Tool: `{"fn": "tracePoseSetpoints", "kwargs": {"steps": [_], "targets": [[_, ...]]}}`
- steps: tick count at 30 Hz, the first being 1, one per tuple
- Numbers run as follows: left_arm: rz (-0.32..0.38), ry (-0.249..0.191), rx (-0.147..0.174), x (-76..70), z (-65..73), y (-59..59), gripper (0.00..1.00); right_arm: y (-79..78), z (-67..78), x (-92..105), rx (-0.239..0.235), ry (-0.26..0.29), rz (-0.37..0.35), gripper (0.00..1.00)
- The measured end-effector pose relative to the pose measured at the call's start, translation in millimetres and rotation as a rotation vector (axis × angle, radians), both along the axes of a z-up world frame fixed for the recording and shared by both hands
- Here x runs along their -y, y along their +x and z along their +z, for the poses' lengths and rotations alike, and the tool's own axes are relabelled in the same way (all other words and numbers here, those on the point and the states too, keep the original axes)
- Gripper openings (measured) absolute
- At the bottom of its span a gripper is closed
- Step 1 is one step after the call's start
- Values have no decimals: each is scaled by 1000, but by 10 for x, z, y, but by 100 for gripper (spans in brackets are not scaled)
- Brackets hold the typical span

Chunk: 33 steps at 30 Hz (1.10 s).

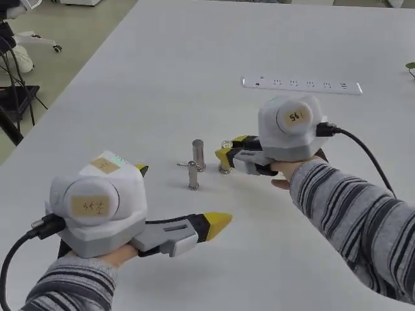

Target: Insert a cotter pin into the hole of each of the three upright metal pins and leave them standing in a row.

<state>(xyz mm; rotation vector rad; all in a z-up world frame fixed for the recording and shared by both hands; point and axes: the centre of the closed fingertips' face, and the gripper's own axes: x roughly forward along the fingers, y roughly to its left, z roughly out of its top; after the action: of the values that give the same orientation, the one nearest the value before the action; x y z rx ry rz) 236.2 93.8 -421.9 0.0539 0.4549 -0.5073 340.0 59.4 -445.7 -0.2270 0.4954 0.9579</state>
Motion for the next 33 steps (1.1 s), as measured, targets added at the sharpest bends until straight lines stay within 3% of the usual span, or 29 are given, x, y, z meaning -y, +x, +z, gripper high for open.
{"fn": "tracePoseSetpoints", "kwargs": {"steps": [4,14,33], "targets": [[-18,26,3,12,-1,-25,97,-19,9,2,2,-13,2,8],[-21,21,7,11,17,-72,99,-152,56,58,28,-44,46,8],[-18,-3,7,10,48,-166,99,-756,14,188,12,-83,135,8]]}}
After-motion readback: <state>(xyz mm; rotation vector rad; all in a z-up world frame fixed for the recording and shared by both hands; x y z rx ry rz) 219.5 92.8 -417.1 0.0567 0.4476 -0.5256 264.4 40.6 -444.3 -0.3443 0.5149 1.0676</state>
